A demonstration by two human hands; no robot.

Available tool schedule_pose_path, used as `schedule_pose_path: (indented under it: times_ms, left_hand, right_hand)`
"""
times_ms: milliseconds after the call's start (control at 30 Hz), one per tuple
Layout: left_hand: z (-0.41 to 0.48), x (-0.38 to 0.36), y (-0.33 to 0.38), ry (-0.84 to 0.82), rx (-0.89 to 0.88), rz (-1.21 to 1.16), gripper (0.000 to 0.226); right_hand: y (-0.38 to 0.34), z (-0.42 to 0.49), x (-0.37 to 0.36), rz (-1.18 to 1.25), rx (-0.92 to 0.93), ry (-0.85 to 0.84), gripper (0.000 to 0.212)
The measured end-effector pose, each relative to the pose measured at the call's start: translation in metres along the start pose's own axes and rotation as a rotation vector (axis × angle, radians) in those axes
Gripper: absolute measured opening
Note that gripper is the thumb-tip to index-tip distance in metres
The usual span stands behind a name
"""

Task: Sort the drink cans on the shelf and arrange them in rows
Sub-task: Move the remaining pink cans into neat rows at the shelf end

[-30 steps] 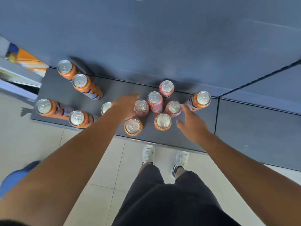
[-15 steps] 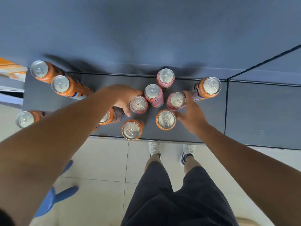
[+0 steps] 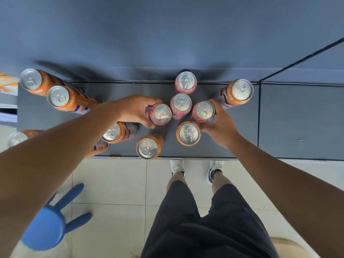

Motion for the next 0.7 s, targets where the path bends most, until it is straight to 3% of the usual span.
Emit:
schedule_pose_path:
  times_ms: [333, 467, 700]
  left_hand:
    - [-0.038, 0.035, 0.018, 0.255, -0.012, -0.404, 0.061]
    - [-0.06, 0.041, 0.036, 0.359, -0.044, -0.619, 0.051]
    - [-0.096, 0.035, 0.076, 0.402, -0.133, -1.028, 0.063]
  right_hand:
    - [-0.023, -0.05, 0.024, 0.039, -0.054, 0.033, 0.061]
    - [-0.042, -0.071, 0.04, 0.063, -0.041, 0.093, 0.069]
    - [-0.081, -0.101, 0.067, 0.254, -0.053, 0.233, 0.072]
Point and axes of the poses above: each hand's wrist, its own z-axis towards the middle knuckle, its own x-axis out of the back of the hand, y = z × x, the point moved 4 cm from there along z, towards the middle knuckle, and after that the axes turned 2 degrees about x, right-handed, at the moved point
